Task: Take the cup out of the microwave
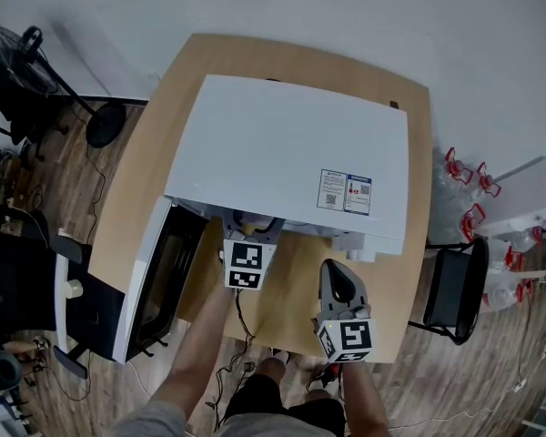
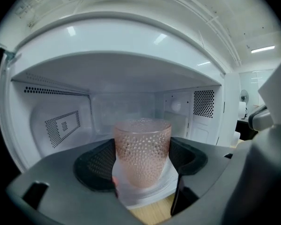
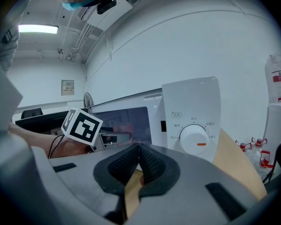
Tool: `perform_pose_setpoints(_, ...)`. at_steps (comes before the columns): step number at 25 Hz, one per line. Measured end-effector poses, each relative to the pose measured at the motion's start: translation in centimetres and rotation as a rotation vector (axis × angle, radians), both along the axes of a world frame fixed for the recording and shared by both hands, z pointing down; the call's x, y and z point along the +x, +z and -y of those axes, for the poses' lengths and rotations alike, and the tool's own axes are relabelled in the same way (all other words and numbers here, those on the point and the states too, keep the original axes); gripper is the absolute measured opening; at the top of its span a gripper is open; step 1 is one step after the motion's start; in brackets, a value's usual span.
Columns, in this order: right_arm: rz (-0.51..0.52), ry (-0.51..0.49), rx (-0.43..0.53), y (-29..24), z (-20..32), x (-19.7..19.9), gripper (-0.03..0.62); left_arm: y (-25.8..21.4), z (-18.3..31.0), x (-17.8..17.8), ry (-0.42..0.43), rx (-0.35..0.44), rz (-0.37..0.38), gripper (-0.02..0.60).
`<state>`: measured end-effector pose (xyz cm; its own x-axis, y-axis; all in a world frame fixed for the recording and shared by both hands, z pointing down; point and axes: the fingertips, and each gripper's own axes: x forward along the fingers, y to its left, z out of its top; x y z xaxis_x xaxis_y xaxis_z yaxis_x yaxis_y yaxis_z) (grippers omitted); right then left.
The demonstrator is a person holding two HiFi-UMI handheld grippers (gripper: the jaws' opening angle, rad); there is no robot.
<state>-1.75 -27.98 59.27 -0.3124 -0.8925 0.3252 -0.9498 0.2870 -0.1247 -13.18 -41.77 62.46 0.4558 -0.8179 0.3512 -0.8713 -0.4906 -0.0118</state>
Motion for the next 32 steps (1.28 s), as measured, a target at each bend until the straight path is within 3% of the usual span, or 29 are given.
perform_pose_setpoints(16,0.006,-0.034,0.057,-3.8,-1.9,0.3,0.017,-3.7,-4.0,-0.4,-0.024,0.019,0.007,0.368)
perform_pose_setpoints(32,0.021,-0.097,0.127,-8.0,-6.6,1.9,0.017,-7.8,-11.5,-0.9,-0.112,0.046,0.012,0.368)
